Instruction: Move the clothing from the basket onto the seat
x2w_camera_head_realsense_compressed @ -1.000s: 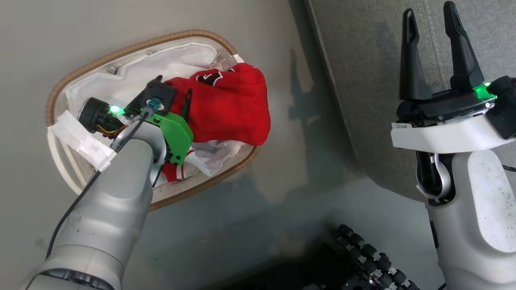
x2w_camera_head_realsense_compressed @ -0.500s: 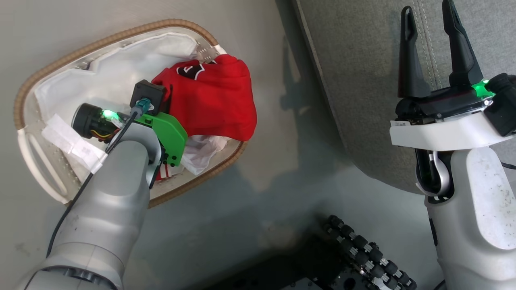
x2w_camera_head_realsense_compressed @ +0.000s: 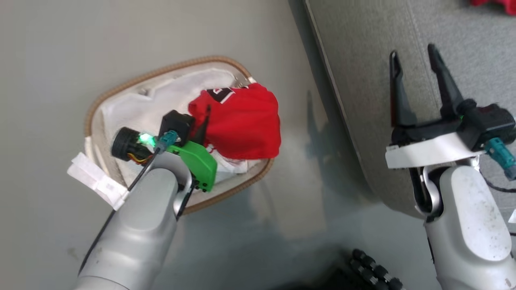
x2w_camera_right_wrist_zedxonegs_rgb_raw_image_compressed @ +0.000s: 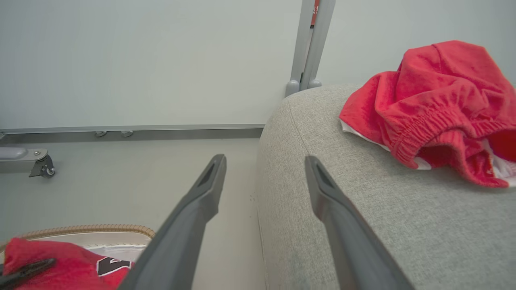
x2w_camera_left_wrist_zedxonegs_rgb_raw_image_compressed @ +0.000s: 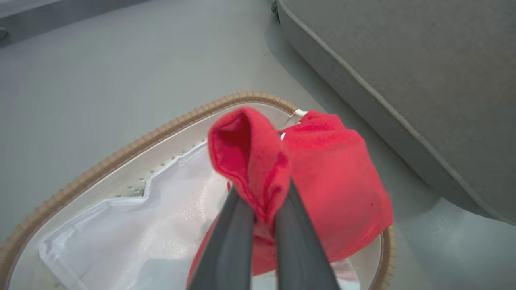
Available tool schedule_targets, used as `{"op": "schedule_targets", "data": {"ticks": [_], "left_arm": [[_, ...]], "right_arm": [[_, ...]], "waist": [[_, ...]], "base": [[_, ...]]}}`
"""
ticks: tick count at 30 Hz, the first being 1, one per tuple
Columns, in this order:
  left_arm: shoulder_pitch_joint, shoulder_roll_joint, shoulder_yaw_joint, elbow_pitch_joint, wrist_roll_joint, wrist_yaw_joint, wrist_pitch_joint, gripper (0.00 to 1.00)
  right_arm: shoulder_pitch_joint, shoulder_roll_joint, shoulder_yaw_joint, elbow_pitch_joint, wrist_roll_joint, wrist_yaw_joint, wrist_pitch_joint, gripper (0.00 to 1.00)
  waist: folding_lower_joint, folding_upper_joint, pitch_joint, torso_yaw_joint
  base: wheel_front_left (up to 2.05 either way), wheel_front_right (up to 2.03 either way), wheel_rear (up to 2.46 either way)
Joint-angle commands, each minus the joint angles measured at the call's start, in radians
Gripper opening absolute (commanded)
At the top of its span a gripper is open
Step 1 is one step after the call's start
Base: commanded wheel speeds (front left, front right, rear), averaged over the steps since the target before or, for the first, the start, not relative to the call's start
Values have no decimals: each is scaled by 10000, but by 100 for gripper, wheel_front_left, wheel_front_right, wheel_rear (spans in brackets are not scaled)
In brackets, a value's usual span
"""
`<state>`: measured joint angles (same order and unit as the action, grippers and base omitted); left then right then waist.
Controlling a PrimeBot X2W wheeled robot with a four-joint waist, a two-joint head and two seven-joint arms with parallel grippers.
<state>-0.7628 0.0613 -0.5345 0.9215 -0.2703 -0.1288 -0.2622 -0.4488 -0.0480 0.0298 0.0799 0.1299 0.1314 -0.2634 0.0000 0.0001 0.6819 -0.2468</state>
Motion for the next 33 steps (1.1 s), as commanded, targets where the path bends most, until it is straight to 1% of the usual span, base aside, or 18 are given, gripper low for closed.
{"op": "schedule_targets", "data": {"ticks": [1, 7, 13, 17, 21, 26, 33], "left_arm": [[224, 54, -175, -283, -194, -22, -35, 0], [549, 562, -1012, -1496, -770, -26, -37, 0], [364, 1452, -1749, -2400, -1298, -26, -9, 0], [33, 1928, -2088, -3079, -1582, -26, 127, 0], [-382, 2374, -2264, -3697, -1821, -15, 325, 0], [-912, 2605, -2145, -4265, -1928, 9, 522, 0], [-1244, 2482, -2025, -4609, -2055, 161, 742, 0]], "right_arm": [[292, -45, -57, 155, -127, -14, -20, 100], [1022, -45, -229, 798, -362, -14, -20, 100], [1653, -43, -159, 1334, -415, -14, -20, 100], [1968, -45, -17, 1573, -342, -14, -20, 100], [2162, -40, 236, 1728, -392, -14, -20, 100], [2100, -39, 726, 1939, -412, -14, -20, 100], [1460, -37, 1684, 2155, -285, -14, -20, 100]], "waist": [[0, -1, -1585, 902], [0, -1, -3234, 1281], [0, -1, -4615, 1407], [0, -1, -5397, 1435], [0, -1, -5919, 1496], [0, -1, -6353, 1554], [0, -1, -6620, 1596]], "base": [[0, 0, 0], [0, 0, 0], [0, 0, 0], [0, 0, 0], [0, 0, 0], [0, 0, 0], [0, 0, 0]]}}
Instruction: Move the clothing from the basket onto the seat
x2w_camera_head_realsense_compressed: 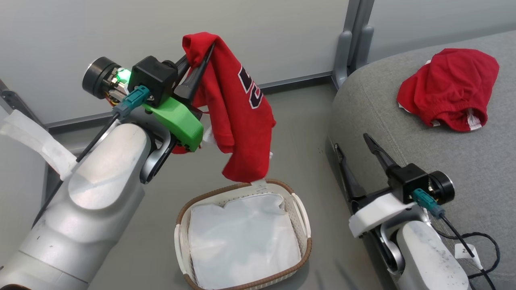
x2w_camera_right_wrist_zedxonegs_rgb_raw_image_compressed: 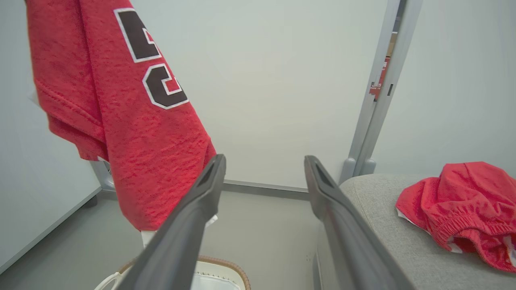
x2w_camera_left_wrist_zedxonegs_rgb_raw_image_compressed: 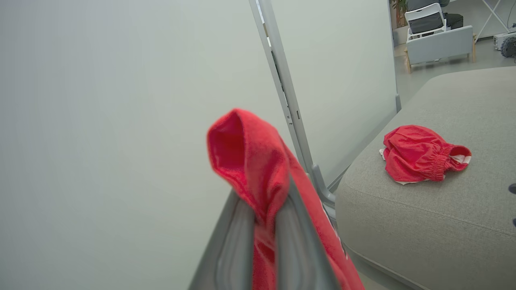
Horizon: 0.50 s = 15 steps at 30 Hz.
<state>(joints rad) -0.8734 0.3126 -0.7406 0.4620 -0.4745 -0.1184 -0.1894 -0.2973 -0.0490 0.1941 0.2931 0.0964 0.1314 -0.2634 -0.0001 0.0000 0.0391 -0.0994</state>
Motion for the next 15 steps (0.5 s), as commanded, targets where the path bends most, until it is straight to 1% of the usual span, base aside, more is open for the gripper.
{"op": "schedule_targets", "data": {"ticks": [1, 6, 11, 15], "left_arm": [[-167, -58, 25, -28, -39, 74, 53, 0], [-261, -287, -120, -100, -48, 198, 308, 0], [-448, -664, -393, -222, -52, 229, 759, 0], [-622, -964, -576, -334, -73, 264, 1100, 0]], "right_arm": [[-148, -28, 268, 45, 174, -14, -20, 100], [-588, -31, 1315, 285, 701, -14, -20, 100], [-1090, -32, 2427, 667, 1324, -14, -20, 100], [-1396, -34, 3055, 695, 1793, -14, -20, 100]], "waist": [[1, 0, -225, 130], [1, 0, -326, 219], [1, 0, -412, 464], [1, 0, -482, 684]], "base": [[0, 0, 0], [0, 0, 0], [0, 0, 0], [0, 0, 0]]}}
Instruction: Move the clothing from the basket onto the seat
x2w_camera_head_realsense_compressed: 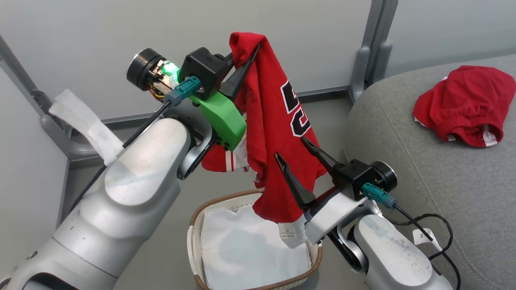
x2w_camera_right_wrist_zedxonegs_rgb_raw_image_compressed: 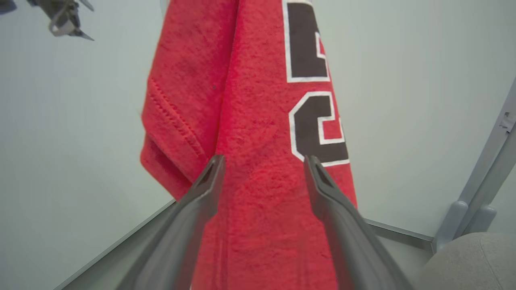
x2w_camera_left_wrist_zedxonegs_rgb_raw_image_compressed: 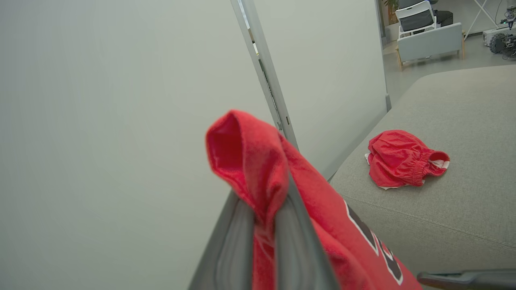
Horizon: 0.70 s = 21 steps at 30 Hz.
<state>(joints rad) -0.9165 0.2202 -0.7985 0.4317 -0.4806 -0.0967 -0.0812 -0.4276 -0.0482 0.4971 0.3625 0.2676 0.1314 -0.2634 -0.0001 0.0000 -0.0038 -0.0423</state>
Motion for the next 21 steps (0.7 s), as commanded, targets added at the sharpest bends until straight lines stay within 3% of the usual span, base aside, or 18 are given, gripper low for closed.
{"op": "schedule_targets", "data": {"ticks": [1, 7, 21], "left_arm": [[-221, -91, -29, -60, -13, 67, 98, 0], [-328, -443, -232, -282, -41, 228, 456, 0], [-375, -919, -410, -1031, -326, 417, 783, 0]], "right_arm": [[-141, -43, 93, -7, 167, -14, -20, 100], [-482, -42, 59, 227, 401, -14, -20, 100], [-1615, -39, -616, 1758, -360, -14, -18, 100]], "waist": [[1, 0, -64, 158], [1, 0, -92, 427], [1, 0, 64, 764]], "base": [[0, 0, 0], [0, 0, 0], [0, 0, 0]]}}
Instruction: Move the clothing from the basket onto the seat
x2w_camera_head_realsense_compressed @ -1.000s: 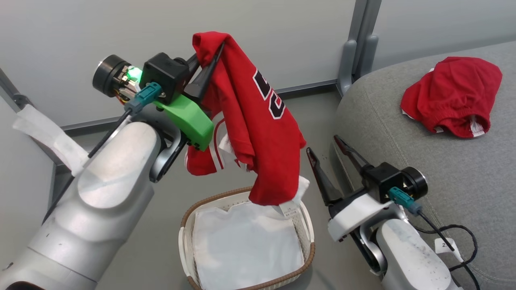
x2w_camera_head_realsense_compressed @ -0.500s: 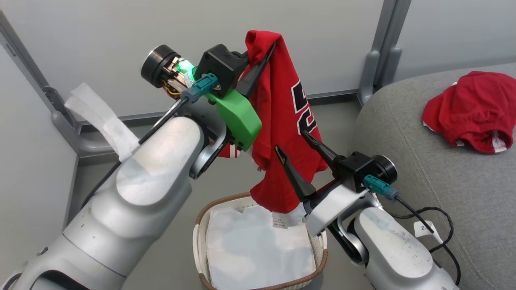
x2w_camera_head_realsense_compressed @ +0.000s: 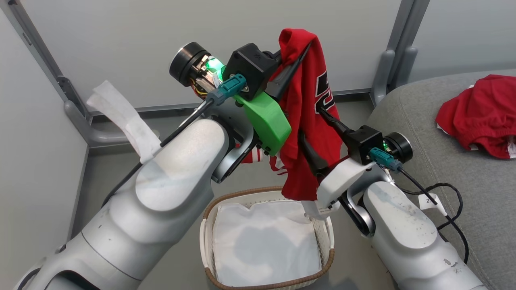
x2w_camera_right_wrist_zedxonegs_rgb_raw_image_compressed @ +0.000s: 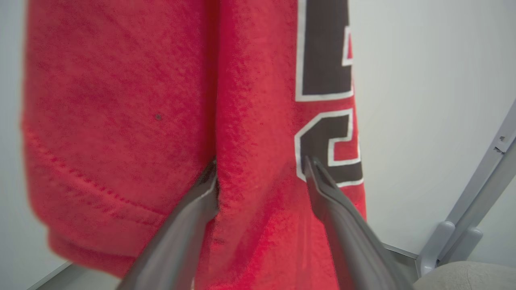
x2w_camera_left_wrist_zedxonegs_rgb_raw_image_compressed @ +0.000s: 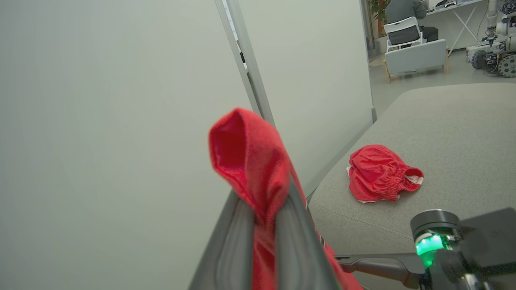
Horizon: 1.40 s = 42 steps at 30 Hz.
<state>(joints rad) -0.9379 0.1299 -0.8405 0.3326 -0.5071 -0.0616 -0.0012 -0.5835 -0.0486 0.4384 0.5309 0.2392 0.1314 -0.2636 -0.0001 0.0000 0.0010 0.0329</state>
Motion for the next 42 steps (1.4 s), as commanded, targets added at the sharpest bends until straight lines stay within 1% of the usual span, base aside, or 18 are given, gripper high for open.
{"op": "schedule_targets", "data": {"ticks": [1, 2, 3, 4, 8, 12, 13, 14, 15, 16, 20, 26, 34, 42], "left_arm": [[-149, -8, 8, -88, -83, 75, -5, 0], [-118, 24, 13, -153, -112, 80, -6, 0], [-67, 55, 29, -201, -141, 86, -12, 0], [-1, 105, 51, -260, -174, 97, -16, 0], [288, 413, 260, -420, -300, 231, -102, 0], [772, 787, 611, -458, -594, 413, -291, 0], [909, 890, 682, -442, -659, 451, -371, 11], [1120, 994, 784, -414, -739, 504, -505, 36], [1288, 1064, 855, -399, -801, 545, -641, 65], [1514, 1151, 932, -355, -862, 595, -812, 100], [2378, 1302, 1148, -121, -1115, 688, -1527, 100], [3576, 1194, 1317, 132, -1404, 617, -2376, 100], [4818, 1058, 1272, 290, -1217, 423, -2629, 100], [5293, 924, 1298, 420, -915, 294, -2640, 100]], "right_arm": [[-96, -35, -110, 212, -127, -14, -16, 100], [-152, -35, -182, 372, -168, -14, -16, 46], [-166, -33, -222, 502, -212, -14, -15, 15], [-195, -33, -269, 648, -205, -14, -12, 0], [-335, -35, -437, 984, -3, -14, -10, 0], [-474, -38, -626, 1030, 48, -14, -12, 0], [-490, -36, -658, 1036, 27, -14, -12, 0], [-509, -33, -694, 1048, 1, -14, -12, 0], [-549, -36, -735, 1062, -22, -14, -12, 0], [-612, -38, -794, 1057, -65, -14, -12, 0], [-711, -35, -1010, 932, -245, -14, -12, 0], [-753, -35, -1363, 604, -450, -14, -11, 0], [-518, -35, -1947, 288, -867, -14, -11, 0], [-351, -36, -2201, 121, -1069, -14, -11, 0]], "waist": [[1, 0, 29, 21], [1, 0, 46, 29], [1, 0, 56, 33], [1, 0, 73, 34], [1, 0, 202, -9], [1, 0, 353, -125], [1, 0, 379, -153], [1, 0, 409, -185], [1, 0, 436, -214], [1, 0, 467, -243], [1, 0, 524, -335], [1, 0, 544, -423], [1, 0, 578, -516], [1, 0, 601, -763]], "base": [[0, 0, 0], [0, 0, 0], [0, 0, 0], [0, 0, 0], [0, 0, 0], [0, 0, 0], [0, 0, 0], [0, 0, 0], [0, 0, 0], [0, 0, 0], [0, 0, 0], [0, 0, 0], [0, 0, 0], [0, 0, 0]]}}
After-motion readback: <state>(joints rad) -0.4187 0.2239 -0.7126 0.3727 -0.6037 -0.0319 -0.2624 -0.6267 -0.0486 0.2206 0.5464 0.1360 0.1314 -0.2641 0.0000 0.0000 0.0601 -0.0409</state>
